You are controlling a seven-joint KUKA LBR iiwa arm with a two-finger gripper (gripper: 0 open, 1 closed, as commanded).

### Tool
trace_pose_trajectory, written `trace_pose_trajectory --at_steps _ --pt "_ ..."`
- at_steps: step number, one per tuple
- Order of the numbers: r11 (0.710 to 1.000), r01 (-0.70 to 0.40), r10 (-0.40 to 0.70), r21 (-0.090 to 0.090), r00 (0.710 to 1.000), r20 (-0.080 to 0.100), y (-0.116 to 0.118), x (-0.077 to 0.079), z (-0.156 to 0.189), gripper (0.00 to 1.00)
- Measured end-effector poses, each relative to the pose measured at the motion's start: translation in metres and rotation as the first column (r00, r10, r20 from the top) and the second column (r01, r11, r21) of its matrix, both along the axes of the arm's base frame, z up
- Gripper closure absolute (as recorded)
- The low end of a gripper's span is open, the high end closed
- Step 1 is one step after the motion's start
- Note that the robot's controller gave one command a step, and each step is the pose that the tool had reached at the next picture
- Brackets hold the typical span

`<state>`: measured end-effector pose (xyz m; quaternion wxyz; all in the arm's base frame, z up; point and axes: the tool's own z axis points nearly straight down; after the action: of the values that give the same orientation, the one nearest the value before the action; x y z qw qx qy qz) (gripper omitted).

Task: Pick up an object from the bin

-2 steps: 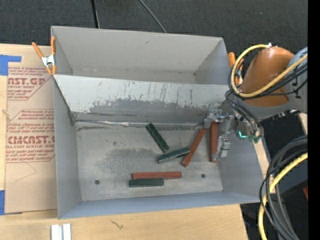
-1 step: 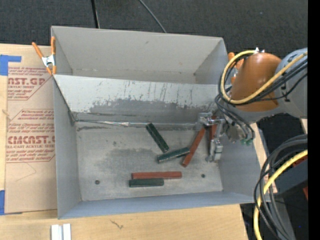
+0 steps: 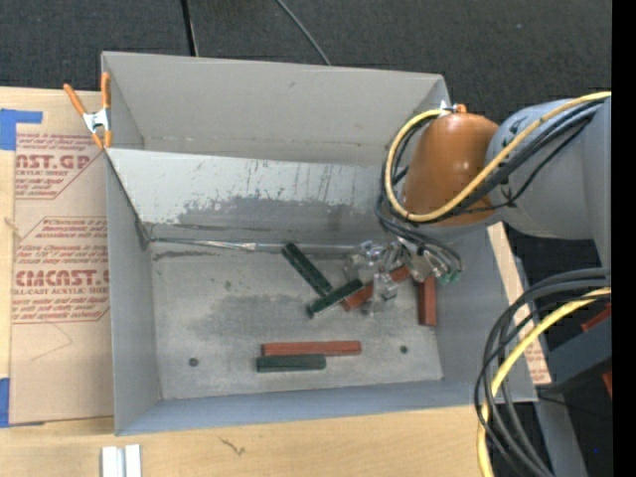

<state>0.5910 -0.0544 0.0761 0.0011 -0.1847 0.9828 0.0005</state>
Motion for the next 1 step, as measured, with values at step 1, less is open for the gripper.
trace_pose_trajectory --at_steps 1 --pt "1.000 0.000 0.000 0.000 1.000 0.000 0.0000 0.0000 0.0000 1.00"
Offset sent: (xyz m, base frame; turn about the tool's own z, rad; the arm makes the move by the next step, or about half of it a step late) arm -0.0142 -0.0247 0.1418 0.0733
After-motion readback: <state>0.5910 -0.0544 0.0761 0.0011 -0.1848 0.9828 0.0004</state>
